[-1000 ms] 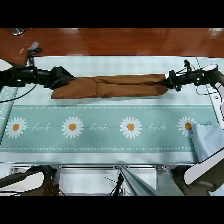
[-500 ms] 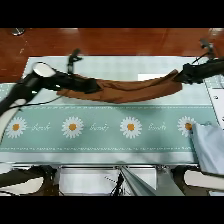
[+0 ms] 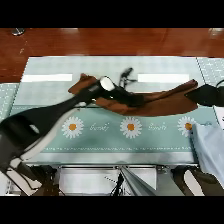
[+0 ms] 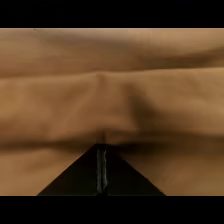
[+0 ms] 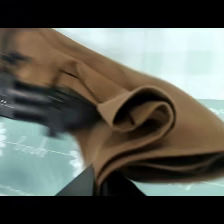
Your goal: Fold the shirts.
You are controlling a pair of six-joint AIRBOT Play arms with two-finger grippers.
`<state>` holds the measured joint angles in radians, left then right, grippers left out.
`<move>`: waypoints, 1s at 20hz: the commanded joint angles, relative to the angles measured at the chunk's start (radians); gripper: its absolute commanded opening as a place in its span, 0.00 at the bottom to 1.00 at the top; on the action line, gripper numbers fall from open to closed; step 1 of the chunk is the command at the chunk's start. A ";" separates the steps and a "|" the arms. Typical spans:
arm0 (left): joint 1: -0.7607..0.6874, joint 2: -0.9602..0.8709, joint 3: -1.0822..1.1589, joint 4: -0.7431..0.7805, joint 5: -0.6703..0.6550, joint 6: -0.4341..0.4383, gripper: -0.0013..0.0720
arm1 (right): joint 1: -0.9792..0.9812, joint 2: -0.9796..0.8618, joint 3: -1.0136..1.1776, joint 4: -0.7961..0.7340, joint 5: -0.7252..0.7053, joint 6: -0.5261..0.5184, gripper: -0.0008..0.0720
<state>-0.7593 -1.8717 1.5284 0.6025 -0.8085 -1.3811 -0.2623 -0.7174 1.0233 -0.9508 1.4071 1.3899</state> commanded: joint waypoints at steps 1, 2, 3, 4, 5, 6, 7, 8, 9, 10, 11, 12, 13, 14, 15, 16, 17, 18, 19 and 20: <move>-0.135 -0.097 0.089 -0.046 -0.053 -0.019 0.06 | 0.000 0.089 -0.026 0.062 0.009 0.025 0.04; -0.150 -0.097 0.089 -0.047 -0.072 -0.019 0.06 | 0.000 0.089 -0.026 0.067 0.007 0.025 0.04; -0.144 -0.091 0.089 -0.051 -0.078 -0.020 0.06 | 0.000 0.089 -0.026 0.066 0.003 0.025 0.04; -0.112 -0.079 0.089 -0.050 -0.069 -0.029 0.09 | 0.000 0.089 -0.026 0.066 -0.002 0.032 0.04; -0.051 -0.062 0.089 -0.051 -0.061 -0.060 0.10 | 0.000 0.089 -0.026 0.071 -0.005 0.039 0.04; 0.023 -0.040 0.089 -0.051 -0.069 -0.079 0.10 | 0.000 0.089 -0.026 0.078 -0.005 0.039 0.04; 0.106 -0.014 0.088 -0.051 -0.100 -0.079 0.10 | 0.006 0.085 -0.026 0.082 -0.009 0.044 0.04; 0.203 0.017 0.088 -0.050 -0.155 -0.079 0.09 | 0.034 0.077 -0.026 0.082 -0.028 0.056 0.04; 0.293 0.047 0.087 -0.049 -0.216 -0.079 0.08 | 0.079 0.060 -0.026 0.083 -0.056 0.068 0.04; 0.386 0.085 0.080 -0.049 -0.281 -0.079 0.09 | 0.143 0.031 -0.026 0.083 -0.095 0.075 0.04; 0.467 0.132 0.055 -0.049 -0.317 -0.079 0.09 | 0.218 -0.011 -0.023 0.087 -0.145 0.085 0.04; 0.549 0.198 0.010 -0.048 -0.332 -0.076 0.09 | 0.291 -0.061 -0.009 0.089 -0.198 0.091 0.04; 0.620 0.272 -0.050 -0.035 -0.334 -0.056 0.09 | 0.364 -0.122 0.018 0.089 -0.254 0.106 0.04; 0.699 0.356 -0.123 0.008 -0.336 -0.026 0.09 | 0.439 -0.197 0.063 0.089 -0.311 0.117 0.04; 0.772 0.436 -0.199 0.060 -0.338 -0.016 0.09 | 0.502 -0.282 0.120 0.087 -0.356 0.116 0.04; 0.850 0.525 -0.290 0.086 -0.346 -0.009 0.09 | 0.550 -0.370 0.182 0.085 -0.378 0.113 0.04; 0.919 0.619 -0.385 0.076 -0.345 0.037 0.08 | 0.590 -0.470 0.256 0.081 -0.391 0.112 0.04; 0.968 0.708 -0.471 0.064 -0.343 0.079 0.08 | 0.619 -0.567 0.327 0.081 -0.395 0.113 0.04; 1.007 0.803 -0.559 0.061 -0.341 0.097 0.08 | 0.645 -0.674 0.409 0.082 -0.394 0.114 0.04; 1.030 0.892 -0.637 0.061 -0.337 0.098 0.08 | 0.664 -0.771 0.485 0.082 -0.394 0.121 0.04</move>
<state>0.1356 -1.2140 1.1061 0.6479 -1.1427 -1.3453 0.3065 -1.2407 1.3273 -0.8673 1.0622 1.4982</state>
